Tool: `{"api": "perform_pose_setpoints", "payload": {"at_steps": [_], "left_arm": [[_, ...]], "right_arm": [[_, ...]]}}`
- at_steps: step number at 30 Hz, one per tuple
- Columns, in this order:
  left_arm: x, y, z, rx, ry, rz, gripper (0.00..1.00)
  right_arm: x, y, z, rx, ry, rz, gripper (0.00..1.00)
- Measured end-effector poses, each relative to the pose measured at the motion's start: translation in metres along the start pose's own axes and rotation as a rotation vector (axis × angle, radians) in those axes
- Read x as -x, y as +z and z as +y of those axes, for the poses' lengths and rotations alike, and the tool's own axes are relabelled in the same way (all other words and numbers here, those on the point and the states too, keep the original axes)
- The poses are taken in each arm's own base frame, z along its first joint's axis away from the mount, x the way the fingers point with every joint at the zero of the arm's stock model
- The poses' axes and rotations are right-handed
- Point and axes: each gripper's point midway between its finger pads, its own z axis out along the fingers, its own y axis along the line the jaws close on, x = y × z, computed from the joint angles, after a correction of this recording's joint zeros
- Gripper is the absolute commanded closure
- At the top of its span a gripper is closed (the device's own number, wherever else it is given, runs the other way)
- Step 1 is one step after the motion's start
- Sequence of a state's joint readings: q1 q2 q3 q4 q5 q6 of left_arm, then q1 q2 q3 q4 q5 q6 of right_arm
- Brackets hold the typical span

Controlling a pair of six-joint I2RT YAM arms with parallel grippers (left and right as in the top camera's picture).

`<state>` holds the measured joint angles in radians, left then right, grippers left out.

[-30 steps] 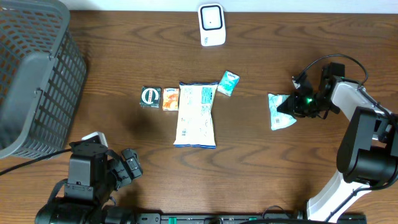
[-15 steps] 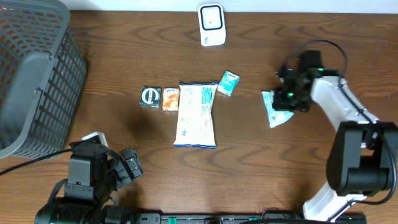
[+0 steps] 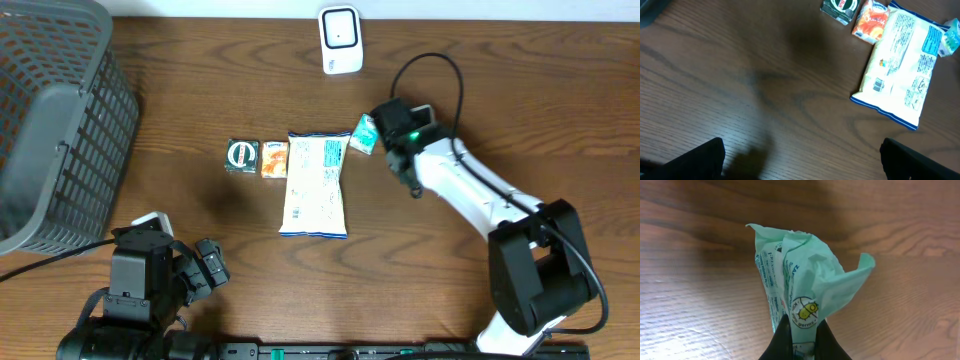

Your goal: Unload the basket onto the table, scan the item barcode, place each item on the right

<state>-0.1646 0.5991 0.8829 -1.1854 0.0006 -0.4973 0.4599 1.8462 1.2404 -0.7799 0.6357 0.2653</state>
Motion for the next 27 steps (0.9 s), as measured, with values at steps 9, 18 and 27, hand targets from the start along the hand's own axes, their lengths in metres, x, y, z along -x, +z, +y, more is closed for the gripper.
{"api": "perform_pose_setpoints", "payload": {"at_steps": [9,18,27], "left_arm": [[0.000,0.000,0.000,0.000,0.000,0.000,0.02],[0.000,0.000,0.000,0.000,0.000,0.000,0.02],[0.000,0.000,0.000,0.001,0.000,0.000,0.02]], "right_arm": [[-0.018,0.021,0.011,-0.072,0.000,-0.002,0.99],[-0.029,0.041,0.015,-0.140,-0.043,0.034,0.79],[-0.038,0.028,0.043,-0.031,-0.098,0.088,0.49]]}}
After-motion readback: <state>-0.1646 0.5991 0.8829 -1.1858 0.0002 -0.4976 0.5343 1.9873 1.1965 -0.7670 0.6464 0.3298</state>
